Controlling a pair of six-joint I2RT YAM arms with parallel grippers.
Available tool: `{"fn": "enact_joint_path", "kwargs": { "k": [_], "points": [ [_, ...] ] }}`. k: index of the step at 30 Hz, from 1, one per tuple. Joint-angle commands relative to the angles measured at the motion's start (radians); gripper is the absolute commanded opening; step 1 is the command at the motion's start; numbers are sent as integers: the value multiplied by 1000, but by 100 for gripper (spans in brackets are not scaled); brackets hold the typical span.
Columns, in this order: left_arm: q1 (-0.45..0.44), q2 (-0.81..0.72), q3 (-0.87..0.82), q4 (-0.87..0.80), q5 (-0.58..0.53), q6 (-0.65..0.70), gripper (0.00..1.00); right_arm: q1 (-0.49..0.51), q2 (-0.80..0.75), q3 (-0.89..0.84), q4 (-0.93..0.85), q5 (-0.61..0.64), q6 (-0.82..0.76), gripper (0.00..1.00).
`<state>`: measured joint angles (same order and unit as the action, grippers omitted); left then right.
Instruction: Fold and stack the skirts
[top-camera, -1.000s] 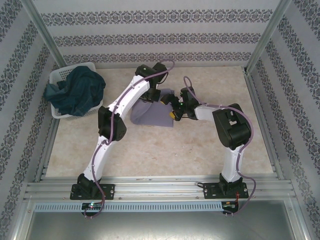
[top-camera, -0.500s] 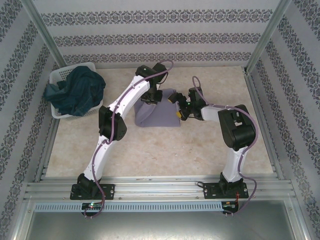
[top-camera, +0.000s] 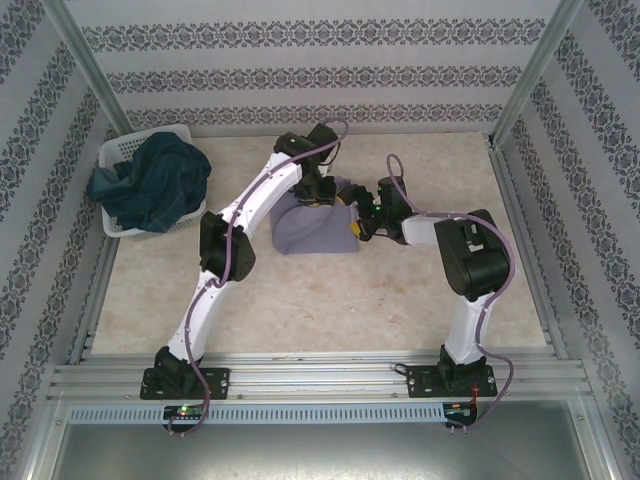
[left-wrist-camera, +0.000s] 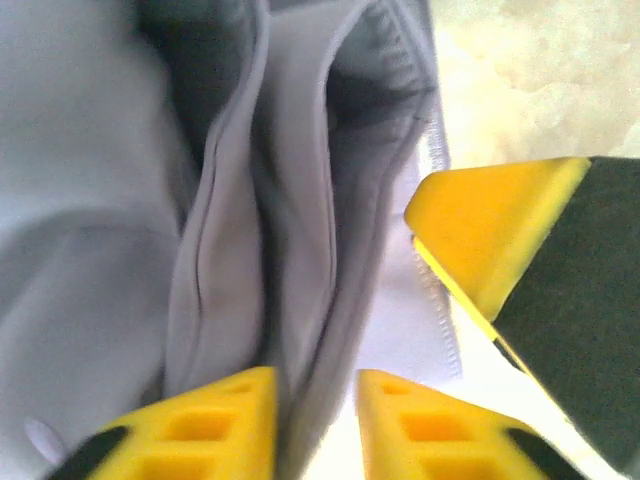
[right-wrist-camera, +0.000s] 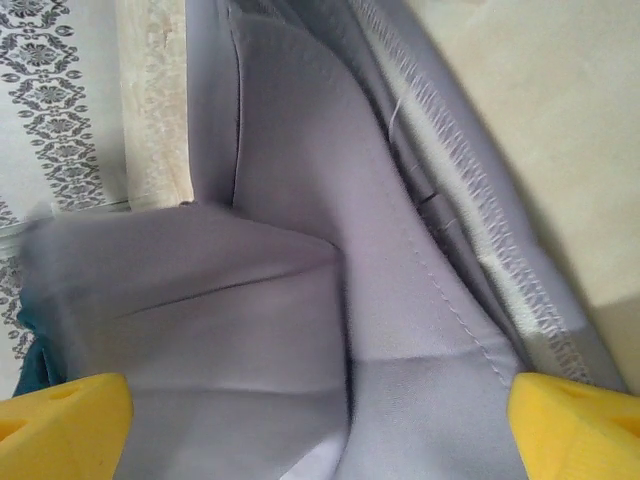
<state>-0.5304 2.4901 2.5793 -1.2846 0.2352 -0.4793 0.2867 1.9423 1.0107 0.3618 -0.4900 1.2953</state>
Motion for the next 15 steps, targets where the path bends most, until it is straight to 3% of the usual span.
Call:
{"fn": "enact_joint_path", "kwargs": {
  "k": [1, 9, 13, 15],
  "points": [
    [-13, 23, 19, 53, 93, -21, 42, -34, -52, -35, -29, 43, 10, 98],
    [12, -133, -36, 297, 446, -24, 68, -109, -207, -51, -242, 147, -173, 98],
    [75, -320, -367, 631, 648, -102, 85, -96, -254, -81, -282, 174, -223, 96],
    [130, -409, -567, 824, 636, -167, 92, -78, -264, -80, -265, 138, -264, 94]
  ]
}}
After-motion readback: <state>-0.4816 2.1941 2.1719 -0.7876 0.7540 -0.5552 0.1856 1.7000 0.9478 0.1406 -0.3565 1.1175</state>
